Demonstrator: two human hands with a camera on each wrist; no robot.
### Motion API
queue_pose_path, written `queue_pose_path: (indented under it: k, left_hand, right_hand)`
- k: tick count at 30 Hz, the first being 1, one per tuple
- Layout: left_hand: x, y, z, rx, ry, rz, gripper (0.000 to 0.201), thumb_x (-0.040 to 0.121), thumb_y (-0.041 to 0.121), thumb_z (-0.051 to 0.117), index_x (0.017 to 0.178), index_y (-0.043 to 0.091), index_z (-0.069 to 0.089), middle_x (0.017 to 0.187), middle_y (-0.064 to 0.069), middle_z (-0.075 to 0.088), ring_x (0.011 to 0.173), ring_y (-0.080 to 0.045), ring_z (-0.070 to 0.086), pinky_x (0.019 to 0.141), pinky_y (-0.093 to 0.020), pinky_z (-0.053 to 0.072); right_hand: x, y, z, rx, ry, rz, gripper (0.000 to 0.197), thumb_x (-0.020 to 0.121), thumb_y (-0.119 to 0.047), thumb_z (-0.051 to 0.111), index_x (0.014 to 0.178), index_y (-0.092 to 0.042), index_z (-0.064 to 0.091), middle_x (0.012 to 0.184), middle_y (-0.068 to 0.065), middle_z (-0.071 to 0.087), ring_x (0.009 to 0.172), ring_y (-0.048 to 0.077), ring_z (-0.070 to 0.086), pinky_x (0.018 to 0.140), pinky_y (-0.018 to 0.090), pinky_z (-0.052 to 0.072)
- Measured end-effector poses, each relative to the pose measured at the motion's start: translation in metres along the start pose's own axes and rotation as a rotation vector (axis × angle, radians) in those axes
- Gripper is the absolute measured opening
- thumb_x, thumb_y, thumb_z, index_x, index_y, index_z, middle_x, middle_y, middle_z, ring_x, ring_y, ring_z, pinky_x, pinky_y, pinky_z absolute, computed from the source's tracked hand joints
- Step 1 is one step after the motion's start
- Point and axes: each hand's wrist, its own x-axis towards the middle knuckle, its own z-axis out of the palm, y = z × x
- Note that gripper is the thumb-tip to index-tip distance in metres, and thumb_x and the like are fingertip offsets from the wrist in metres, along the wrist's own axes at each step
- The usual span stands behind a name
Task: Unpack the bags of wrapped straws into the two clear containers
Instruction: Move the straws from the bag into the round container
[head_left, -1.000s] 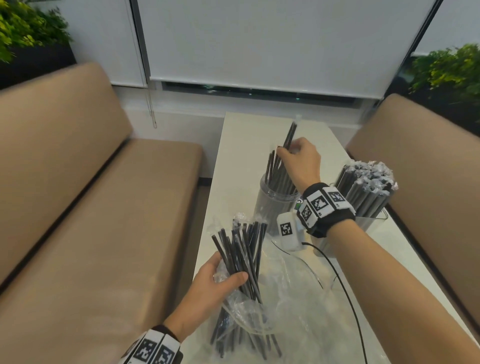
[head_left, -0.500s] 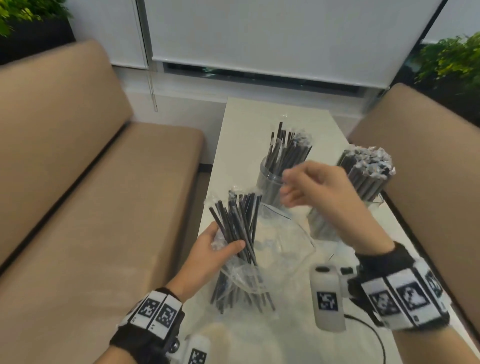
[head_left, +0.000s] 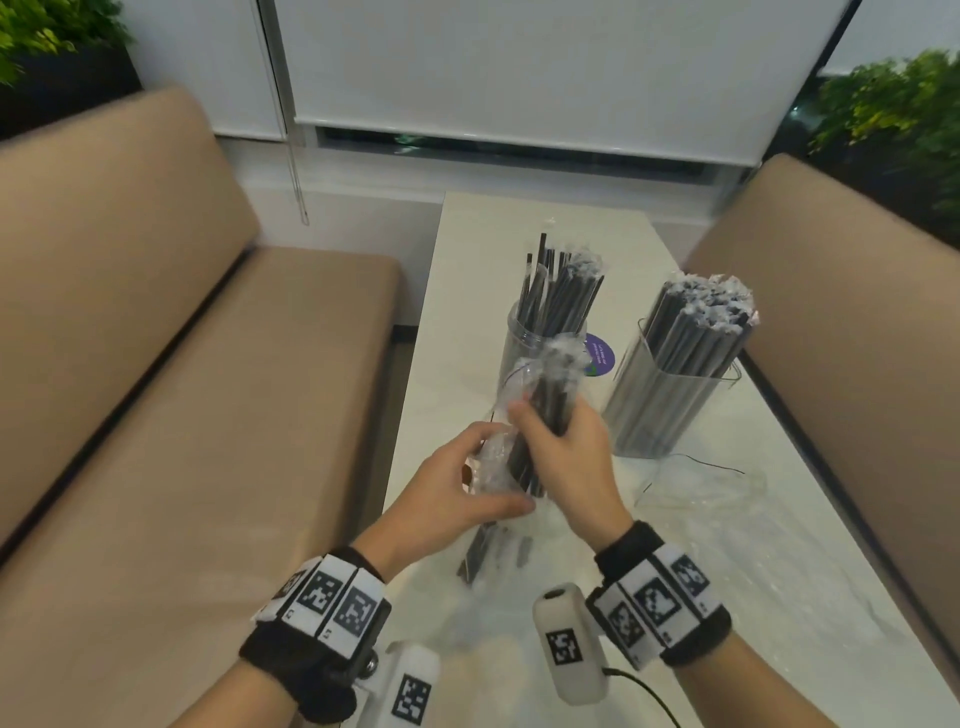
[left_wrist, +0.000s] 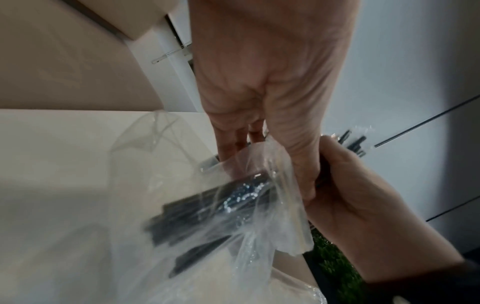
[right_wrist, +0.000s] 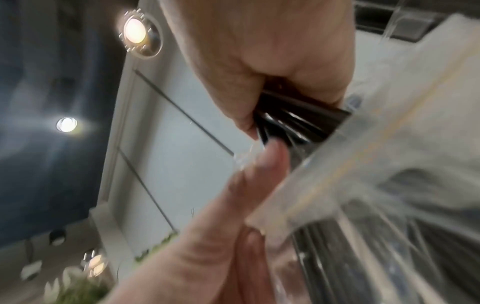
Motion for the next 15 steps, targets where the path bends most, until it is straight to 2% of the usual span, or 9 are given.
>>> queue_pose_path:
  k: [1,3,6,8,10,12,13,15]
  left_hand:
    - [0.0,0.0,-0.002,0.01,0.026,0.0,0.051,0.073,0.021,0.084,0.116,0.03,0.061,0.101,0.01,0.066,0.088,-0.014,0.065,0.077,-0.027,0.056]
    - [0.0,-0.001,-0.002,-0.042,0.068,-0.036,0.046,0.074,0.022,0.084,0.114,0.029,0.063,0.1,0.009,0.062,0.078,-0.01,0.063,0.067,-0.021,0.054]
    - [-0.004,-0.01,0.001,-0.147,0.098,-0.172,0.042,0.076,0.026,0.081,0.115,0.026,0.064,0.114,-0.007,0.06,0.081,-0.017,0.069,0.066,-0.026,0.059]
    - [-0.008,-0.017,0.004,-0.205,0.075,-0.29,0.04,0.079,0.029,0.078,0.116,0.022,0.064,0.115,-0.009,0.06,0.077,-0.018,0.07,0.069,-0.031,0.061]
    - [-0.012,-0.026,0.01,-0.204,0.017,-0.378,0.04,0.081,0.035,0.075,0.115,0.018,0.063,0.11,-0.008,0.058,0.069,-0.016,0.067,0.068,-0.029,0.06]
    - [-0.018,-0.035,0.013,-0.086,-0.045,-0.44,0.042,0.083,0.049,0.068,0.112,0.02,0.062,0.104,-0.007,0.059,0.069,-0.015,0.064,0.065,-0.026,0.057]
    - [-0.022,-0.038,0.013,-0.002,-0.08,-0.454,0.048,0.082,0.06,0.062,0.112,0.022,0.061,0.1,-0.004,0.058,0.071,-0.014,0.062,0.066,-0.026,0.055]
    - [-0.029,-0.043,0.01,0.119,-0.125,-0.426,0.071,0.07,0.082,0.048,0.11,0.026,0.06,0.088,0.004,0.054,0.07,-0.011,0.054,0.068,-0.026,0.051]
  right_hand:
    - [0.005,-0.001,-0.007,0.039,0.017,0.028,0.018,0.085,-0.025,0.066,0.087,-0.008,0.063,0.079,0.009,0.068,0.074,0.022,0.066,0.074,0.043,0.056]
    - [0.015,-0.007,-0.025,0.122,0.026,0.043,0.011,0.088,-0.013,0.063,0.086,-0.003,0.066,0.072,0.005,0.07,0.068,0.016,0.068,0.077,0.041,0.058]
    - [0.035,-0.033,-0.057,0.2,0.045,-0.013,0.01,0.089,-0.003,0.058,0.09,0.007,0.061,0.065,0.002,0.064,0.055,0.011,0.062,0.063,0.029,0.056]
    - [0.048,-0.06,-0.076,0.274,0.055,-0.073,0.008,0.09,-0.001,0.056,0.082,0.0,0.058,0.063,0.002,0.06,0.053,0.013,0.059,0.058,0.028,0.056]
    - [0.063,-0.091,-0.088,0.324,0.091,-0.15,0.018,0.09,0.0,0.056,0.075,-0.009,0.055,0.061,0.0,0.058,0.054,0.015,0.057,0.061,0.032,0.057]
    - [0.083,-0.119,-0.093,0.385,0.148,-0.253,0.015,0.089,-0.001,0.057,0.078,-0.01,0.053,0.063,0.001,0.058,0.054,0.016,0.057,0.062,0.033,0.057]
    - [0.094,-0.13,-0.093,0.415,0.181,-0.301,0.013,0.088,-0.001,0.058,0.08,-0.009,0.052,0.063,0.002,0.058,0.054,0.016,0.058,0.062,0.034,0.056]
    - [0.119,-0.143,-0.086,0.439,0.26,-0.358,0.012,0.087,-0.002,0.058,0.082,-0.01,0.051,0.064,0.002,0.058,0.054,0.017,0.058,0.061,0.034,0.056]
